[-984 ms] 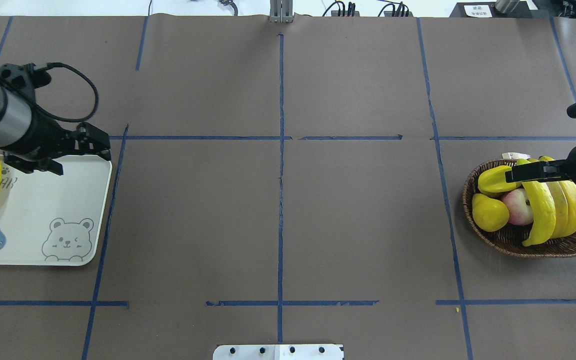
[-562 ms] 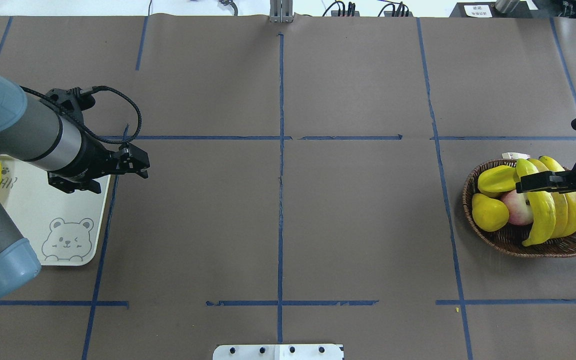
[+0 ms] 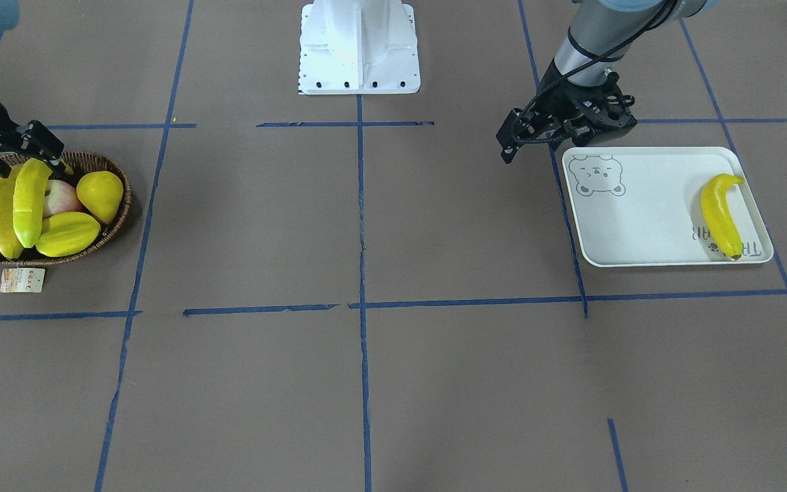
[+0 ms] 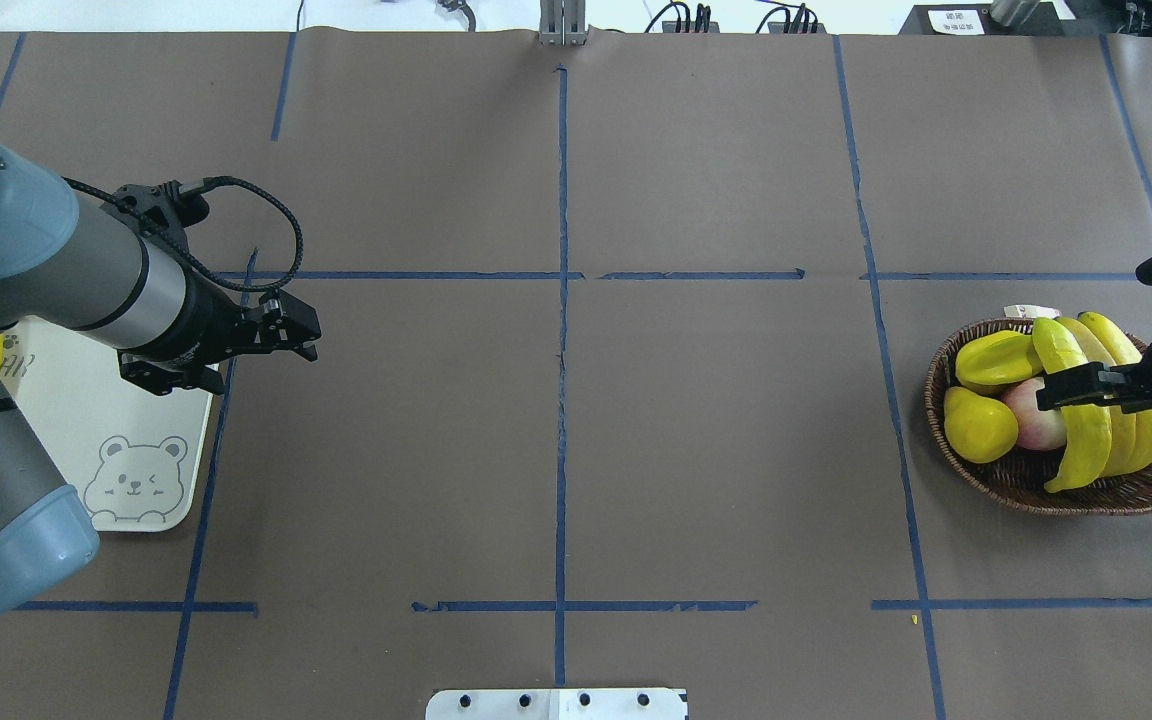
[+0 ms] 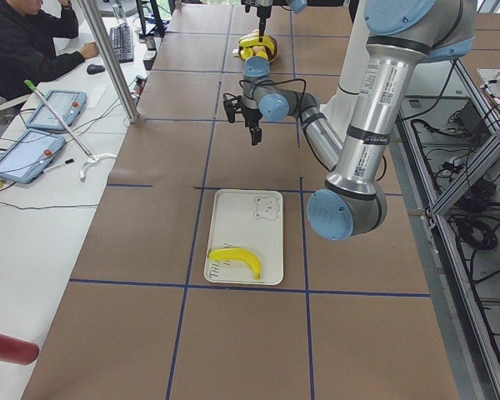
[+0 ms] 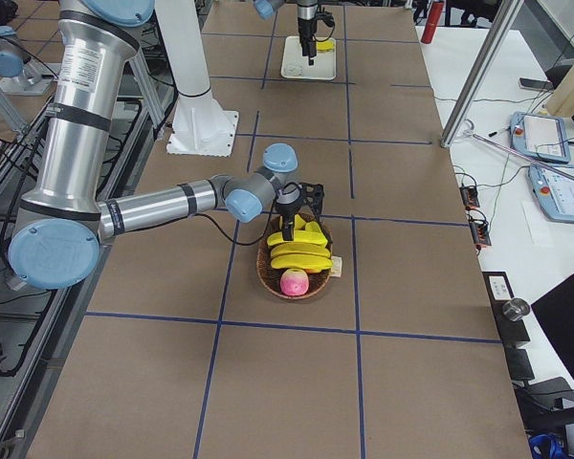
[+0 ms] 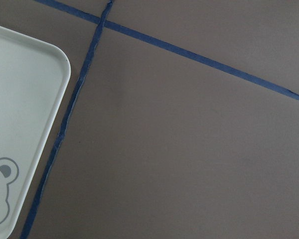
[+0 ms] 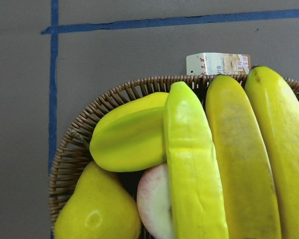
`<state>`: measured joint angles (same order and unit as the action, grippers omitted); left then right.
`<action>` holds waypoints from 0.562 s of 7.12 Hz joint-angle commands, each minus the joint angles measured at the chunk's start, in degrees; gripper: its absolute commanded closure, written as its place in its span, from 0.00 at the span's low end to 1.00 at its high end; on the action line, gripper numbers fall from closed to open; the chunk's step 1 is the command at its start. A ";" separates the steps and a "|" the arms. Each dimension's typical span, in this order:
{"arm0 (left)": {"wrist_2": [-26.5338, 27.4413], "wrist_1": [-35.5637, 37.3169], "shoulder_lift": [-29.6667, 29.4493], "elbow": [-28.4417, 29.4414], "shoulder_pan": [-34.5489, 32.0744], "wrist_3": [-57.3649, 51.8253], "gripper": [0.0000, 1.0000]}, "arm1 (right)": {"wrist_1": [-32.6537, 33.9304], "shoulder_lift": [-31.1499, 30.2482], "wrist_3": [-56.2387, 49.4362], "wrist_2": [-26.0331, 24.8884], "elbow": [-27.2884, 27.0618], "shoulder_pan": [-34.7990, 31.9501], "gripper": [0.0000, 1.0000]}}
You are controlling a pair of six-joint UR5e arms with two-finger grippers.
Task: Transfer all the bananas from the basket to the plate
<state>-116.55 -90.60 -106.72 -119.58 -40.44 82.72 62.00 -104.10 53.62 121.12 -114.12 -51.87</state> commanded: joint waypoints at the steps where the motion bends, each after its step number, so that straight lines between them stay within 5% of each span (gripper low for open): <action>1: 0.01 0.07 -0.68 -0.04 0.19 0.69 0.01 | -0.13 -0.05 -0.09 1.31 1.01 0.10 0.00; 2: 0.01 0.07 -0.77 -0.04 0.19 0.69 0.01 | -0.04 -0.05 -0.09 1.40 1.01 0.10 0.01; 4: -0.08 0.16 -1.83 0.13 0.19 1.04 0.01 | 0.05 -0.05 -0.27 1.49 1.10 0.10 0.29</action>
<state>-116.60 -90.47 -108.09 -119.54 -40.26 83.60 61.97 -104.15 53.53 122.54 -113.11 -51.77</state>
